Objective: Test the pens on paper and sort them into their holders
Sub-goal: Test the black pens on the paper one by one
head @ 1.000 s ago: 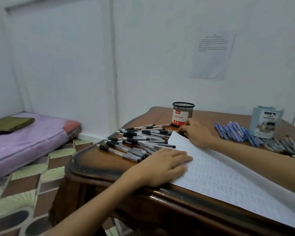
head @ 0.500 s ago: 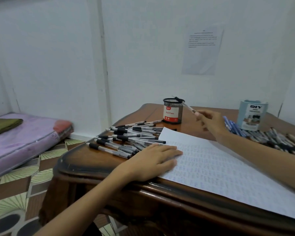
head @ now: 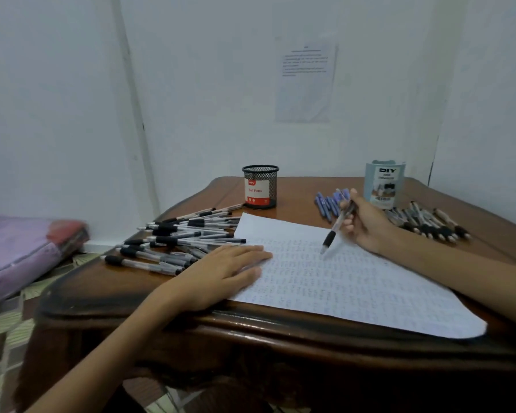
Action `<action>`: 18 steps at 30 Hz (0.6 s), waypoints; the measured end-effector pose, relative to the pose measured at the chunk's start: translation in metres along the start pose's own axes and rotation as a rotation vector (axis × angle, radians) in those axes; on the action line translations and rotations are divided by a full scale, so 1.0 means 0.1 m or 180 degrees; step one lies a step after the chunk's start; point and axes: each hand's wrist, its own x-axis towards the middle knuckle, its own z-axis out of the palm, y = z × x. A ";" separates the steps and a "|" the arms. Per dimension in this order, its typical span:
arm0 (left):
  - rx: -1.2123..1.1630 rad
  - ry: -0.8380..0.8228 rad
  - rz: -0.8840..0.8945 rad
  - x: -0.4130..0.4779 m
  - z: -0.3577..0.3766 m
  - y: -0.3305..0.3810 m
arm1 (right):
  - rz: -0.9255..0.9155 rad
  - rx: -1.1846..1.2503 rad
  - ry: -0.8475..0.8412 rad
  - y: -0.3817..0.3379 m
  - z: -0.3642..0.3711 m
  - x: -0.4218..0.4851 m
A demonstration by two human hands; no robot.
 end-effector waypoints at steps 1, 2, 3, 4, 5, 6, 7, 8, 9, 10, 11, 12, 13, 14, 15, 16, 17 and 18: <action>-0.0002 -0.0011 -0.0024 0.00 0.00 0.01 | 0.0056 0.0002 -0.0082 0.00 0.00 -0.01; -0.0004 -0.0020 -0.0039 0.00 -0.01 0.01 | 0.0072 0.0048 -0.0163 0.00 0.00 -0.02; -0.0003 -0.0023 -0.0036 0.00 -0.01 0.02 | 0.0055 0.0114 -0.0236 -0.01 0.00 -0.03; -0.0006 -0.0021 -0.0025 0.00 -0.01 0.02 | 0.0031 0.0179 -0.0297 -0.03 0.01 -0.04; -0.0002 -0.0022 -0.0017 0.00 -0.01 0.02 | 0.0022 0.0250 -0.0341 -0.03 0.01 -0.05; 0.0008 -0.0023 -0.0010 -0.01 -0.01 0.03 | 0.0042 0.0335 -0.0381 -0.04 0.02 -0.06; 0.0016 -0.0022 -0.0006 -0.01 -0.01 0.03 | 0.0073 0.0389 -0.0410 -0.04 0.02 -0.06; 0.0018 -0.0019 -0.0002 -0.01 -0.01 0.03 | 0.0094 0.0367 -0.0411 -0.04 0.01 -0.06; 0.0014 -0.0019 -0.0002 -0.01 -0.01 0.03 | 0.0099 0.0279 -0.0384 -0.04 0.00 -0.06; 0.0012 -0.0024 -0.0002 -0.01 -0.01 0.03 | 0.0108 0.0185 -0.0336 -0.04 -0.01 -0.06; 0.0015 -0.0029 0.0001 -0.01 -0.01 0.03 | 0.0128 0.0105 -0.0275 -0.05 -0.02 -0.06; 0.0024 -0.0025 0.0008 -0.01 -0.01 0.03 | 0.0151 0.0038 -0.0206 -0.04 -0.03 -0.06; 0.0024 -0.0019 0.0009 -0.01 -0.01 0.03 | 0.0161 -0.0056 -0.0126 -0.04 -0.03 -0.06; 0.0018 -0.0019 -0.0004 -0.01 -0.01 0.04 | 0.0149 -0.0199 -0.0022 -0.04 -0.03 -0.05; 0.0014 -0.0027 -0.0019 -0.01 -0.01 0.04 | 0.0129 -0.0387 0.0088 -0.03 -0.03 -0.04; 0.0014 -0.0034 -0.0027 0.00 -0.01 0.04 | 0.0116 -0.0580 0.0174 -0.03 -0.03 -0.03; 0.0008 -0.0040 -0.0029 0.00 -0.01 0.05 | 0.0118 -0.0742 0.0205 -0.02 -0.02 -0.02; -0.0006 -0.0040 -0.0027 0.00 -0.01 0.05 | 0.0136 -0.0864 0.0181 -0.02 -0.01 -0.02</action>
